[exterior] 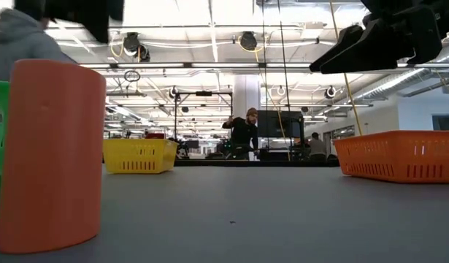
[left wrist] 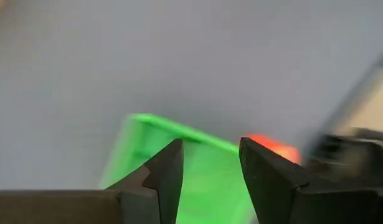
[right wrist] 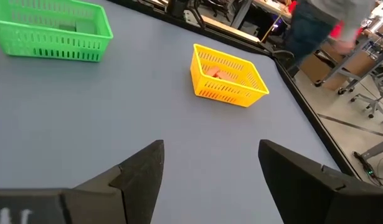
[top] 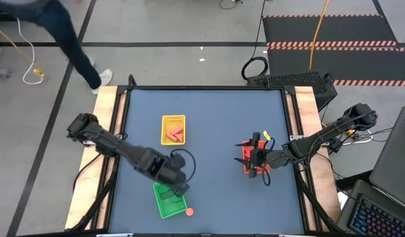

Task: Sort & place blocks by color
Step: Adjust the green bin

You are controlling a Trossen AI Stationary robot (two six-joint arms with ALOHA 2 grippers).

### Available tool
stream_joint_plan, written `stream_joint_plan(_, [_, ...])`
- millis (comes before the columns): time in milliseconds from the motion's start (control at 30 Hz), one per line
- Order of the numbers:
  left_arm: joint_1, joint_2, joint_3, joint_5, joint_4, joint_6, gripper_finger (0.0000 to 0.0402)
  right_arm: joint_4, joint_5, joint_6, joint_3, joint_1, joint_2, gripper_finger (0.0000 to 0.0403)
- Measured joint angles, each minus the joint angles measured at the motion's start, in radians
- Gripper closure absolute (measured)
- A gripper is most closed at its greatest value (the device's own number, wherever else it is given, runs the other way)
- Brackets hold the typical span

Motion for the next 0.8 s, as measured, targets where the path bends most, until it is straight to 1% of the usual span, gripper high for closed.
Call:
stream_joint_plan(100, [-0.07, 0.006, 0.001, -0.018, 0.146, -0.056, 0.0243, 0.004, 0.0, 0.0, 0.0, 0.0, 0.0, 0.0149])
stream_joint_plan(167, [-0.107, 0.032, 0.001, -0.02, 0.186, -0.106, 0.0243, 0.013, 0.001, 0.0, 0.0, 0.0, 0.0, 0.0149])
stream_joint_plan(267, [-0.145, 0.088, 0.001, 0.003, 0.149, -0.19, 0.0243, 0.014, 0.001, 0.0, 0.0, 0.0, 0.0, 0.0149])
stream_joint_plan(400, [-0.168, 0.16, 0.001, 0.084, 0.058, -0.256, 0.0243, 0.014, 0.001, 0.0, 0.0, 0.0, 0.0, 0.0149])
stream_joint_plan(467, [-0.174, 0.192, 0.0, 0.112, 0.043, -0.256, 0.0243, 0.018, 0.001, 0.0, 0.0, 0.0, 0.0, 0.0149])
stream_joint_plan(667, [-0.167, 0.273, 0.0, 0.161, 0.049, -0.155, 0.0243, 0.037, 0.001, 0.0, 0.0, 0.0, 0.0, 0.0149])
stream_joint_plan(800, [-0.162, 0.332, 0.0, 0.251, 0.055, -0.08, 0.0243, 0.036, 0.002, 0.0, 0.0, 0.0, 0.0, 0.0149])
